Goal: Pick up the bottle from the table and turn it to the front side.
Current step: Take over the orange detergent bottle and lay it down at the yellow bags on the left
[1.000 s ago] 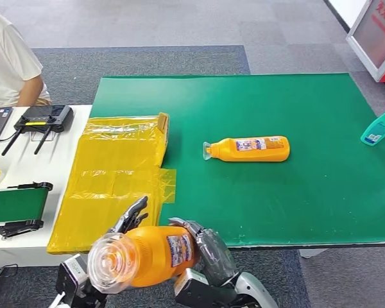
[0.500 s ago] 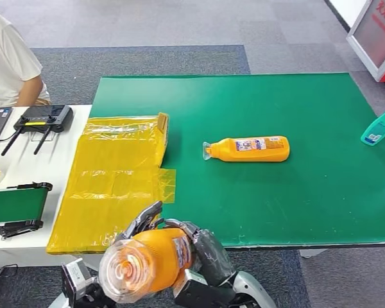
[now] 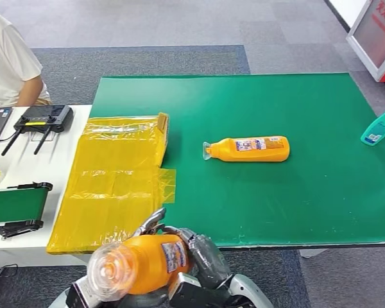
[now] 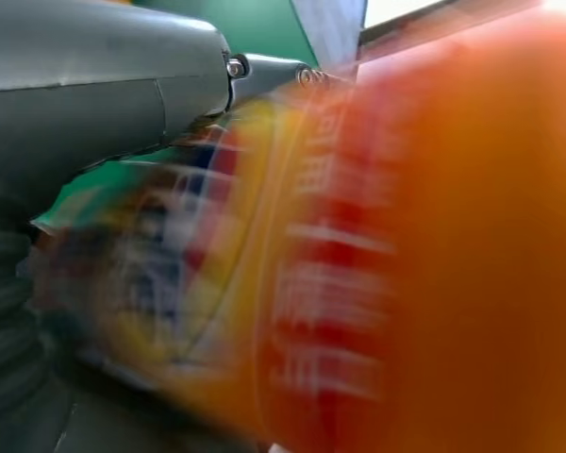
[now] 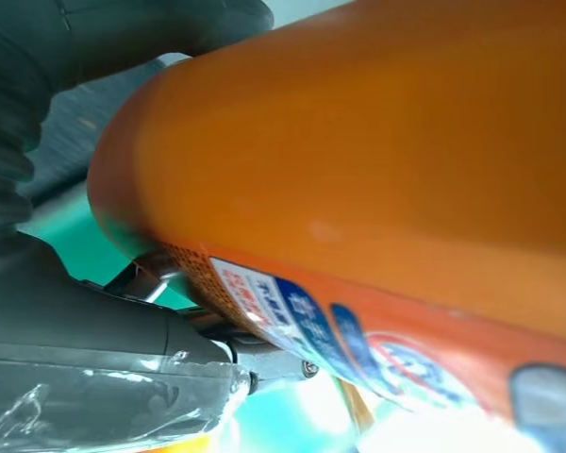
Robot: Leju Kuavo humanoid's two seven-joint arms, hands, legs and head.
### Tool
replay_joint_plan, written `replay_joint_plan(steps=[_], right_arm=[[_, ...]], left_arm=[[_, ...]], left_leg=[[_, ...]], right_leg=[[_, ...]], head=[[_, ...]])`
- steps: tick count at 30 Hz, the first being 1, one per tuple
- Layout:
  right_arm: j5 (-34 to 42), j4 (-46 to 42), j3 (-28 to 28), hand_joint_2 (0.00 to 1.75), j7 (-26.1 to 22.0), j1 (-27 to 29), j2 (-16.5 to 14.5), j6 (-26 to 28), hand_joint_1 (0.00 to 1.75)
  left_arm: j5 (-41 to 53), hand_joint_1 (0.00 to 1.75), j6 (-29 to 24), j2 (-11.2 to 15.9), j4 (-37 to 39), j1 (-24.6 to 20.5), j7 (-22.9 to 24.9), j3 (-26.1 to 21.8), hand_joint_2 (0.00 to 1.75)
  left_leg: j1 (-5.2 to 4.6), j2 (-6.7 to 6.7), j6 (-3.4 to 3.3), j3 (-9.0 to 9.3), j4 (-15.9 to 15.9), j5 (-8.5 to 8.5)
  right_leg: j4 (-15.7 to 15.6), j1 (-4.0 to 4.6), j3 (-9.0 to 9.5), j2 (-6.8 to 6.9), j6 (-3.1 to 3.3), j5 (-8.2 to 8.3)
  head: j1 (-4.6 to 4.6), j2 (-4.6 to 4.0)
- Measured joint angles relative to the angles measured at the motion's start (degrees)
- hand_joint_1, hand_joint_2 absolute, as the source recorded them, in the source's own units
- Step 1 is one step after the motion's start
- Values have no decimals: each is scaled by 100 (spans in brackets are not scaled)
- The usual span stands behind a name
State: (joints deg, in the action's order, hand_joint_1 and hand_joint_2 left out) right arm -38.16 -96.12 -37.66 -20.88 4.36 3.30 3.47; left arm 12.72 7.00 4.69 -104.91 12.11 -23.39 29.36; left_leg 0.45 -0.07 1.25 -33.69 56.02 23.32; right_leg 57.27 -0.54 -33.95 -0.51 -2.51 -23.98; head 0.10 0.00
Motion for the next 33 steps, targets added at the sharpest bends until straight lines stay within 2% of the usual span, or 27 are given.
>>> replay_joint_plan(steps=[6,16,20,33], right_arm=[[26,271,-92,175,-2,11,-1,-34,175],[94,543,-159,175,-21,-82,-41,-10,175],[94,575,-166,175,-14,-114,-54,-9,175],[128,650,-163,175,44,-143,-107,35,175]], left_arm=[[714,0,-362,34,-70,-43,240,125,175],[737,0,-337,104,-70,-49,271,171,175],[558,173,-325,115,-68,-50,305,172,175],[323,175,-242,113,-55,-90,329,117,175]], left_leg=[[0,0,0,-1,0,1],[0,0,1,1,0,0],[0,0,0,1,0,0],[0,0,1,0,0,0]], right_leg=[[0,0,-1,-1,0,0],[0,0,-1,-1,0,0],[0,0,-1,-1,0,0],[0,0,-1,-1,0,0]], head=[[2,0],[0,0],[0,0],[1,0]])
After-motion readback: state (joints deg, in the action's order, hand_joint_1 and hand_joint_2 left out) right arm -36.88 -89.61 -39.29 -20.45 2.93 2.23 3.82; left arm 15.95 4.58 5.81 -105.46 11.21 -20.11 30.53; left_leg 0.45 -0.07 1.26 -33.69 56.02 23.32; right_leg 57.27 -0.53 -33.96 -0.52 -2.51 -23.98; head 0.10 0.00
